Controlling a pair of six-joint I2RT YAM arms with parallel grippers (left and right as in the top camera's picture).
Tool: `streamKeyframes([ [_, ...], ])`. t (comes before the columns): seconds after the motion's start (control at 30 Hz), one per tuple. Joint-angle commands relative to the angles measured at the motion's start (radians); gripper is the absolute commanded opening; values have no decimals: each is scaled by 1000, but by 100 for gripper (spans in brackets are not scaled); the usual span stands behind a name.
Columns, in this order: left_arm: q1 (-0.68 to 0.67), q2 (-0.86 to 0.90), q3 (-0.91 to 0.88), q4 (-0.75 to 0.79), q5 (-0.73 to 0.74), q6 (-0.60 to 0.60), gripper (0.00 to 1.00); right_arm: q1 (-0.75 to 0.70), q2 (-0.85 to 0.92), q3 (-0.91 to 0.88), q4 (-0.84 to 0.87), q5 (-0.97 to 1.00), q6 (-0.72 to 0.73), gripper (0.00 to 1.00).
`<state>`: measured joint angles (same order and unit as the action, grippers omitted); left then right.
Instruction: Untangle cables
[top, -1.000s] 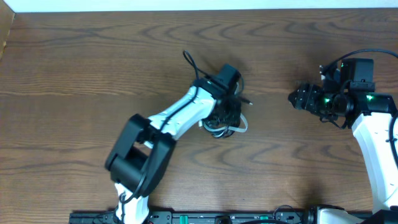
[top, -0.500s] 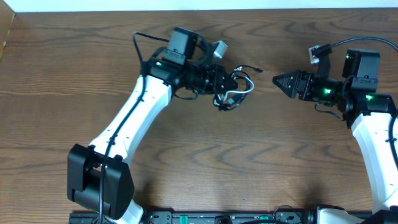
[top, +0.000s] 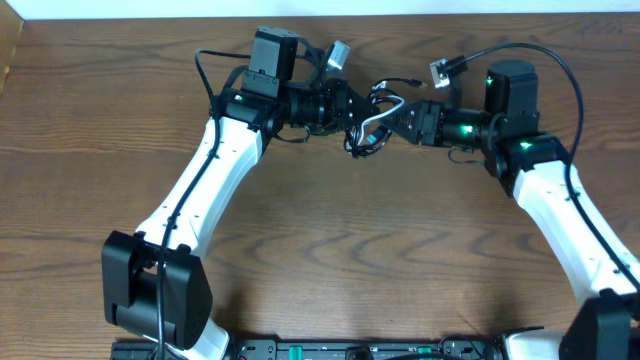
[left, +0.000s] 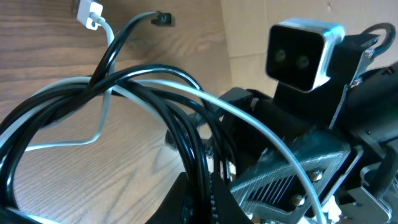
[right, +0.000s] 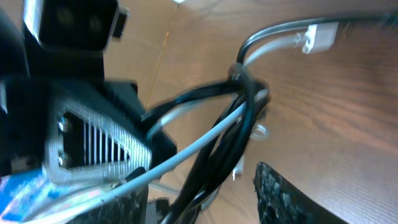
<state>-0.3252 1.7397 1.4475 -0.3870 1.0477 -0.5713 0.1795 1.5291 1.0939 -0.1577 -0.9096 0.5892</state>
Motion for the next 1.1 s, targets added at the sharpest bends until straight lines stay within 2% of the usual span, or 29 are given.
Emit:
streamKeyframes([
  [0.0, -2, -1, 7, 3, 41, -29, 7, 26, 34, 6, 61, 18, 132, 40],
  [0.17, 8, -1, 7, 3, 40, 10, 7, 30, 40, 6, -62, 220, 145, 2],
  [0.2, 13, -1, 7, 4, 40, 18, 7, 30, 40, 6, -95, 272, 128, 1],
  [0.37, 46, -1, 7, 3, 41, 63, 8, 30, 40, 6, -220, 425, 80, 1],
  [0.6, 150, -1, 7, -71, 30, 216, 7, 29, 40, 6, -536, 826, 3, 1],
  [0.8, 208, -1, 7, -182, -111, 312, 7, 29, 40, 6, -695, 1082, 12, 1],
  [1.07, 225, -1, 6, -272, -358, 355, 7, 17, 40, 6, -762, 1162, 53, 1],
])
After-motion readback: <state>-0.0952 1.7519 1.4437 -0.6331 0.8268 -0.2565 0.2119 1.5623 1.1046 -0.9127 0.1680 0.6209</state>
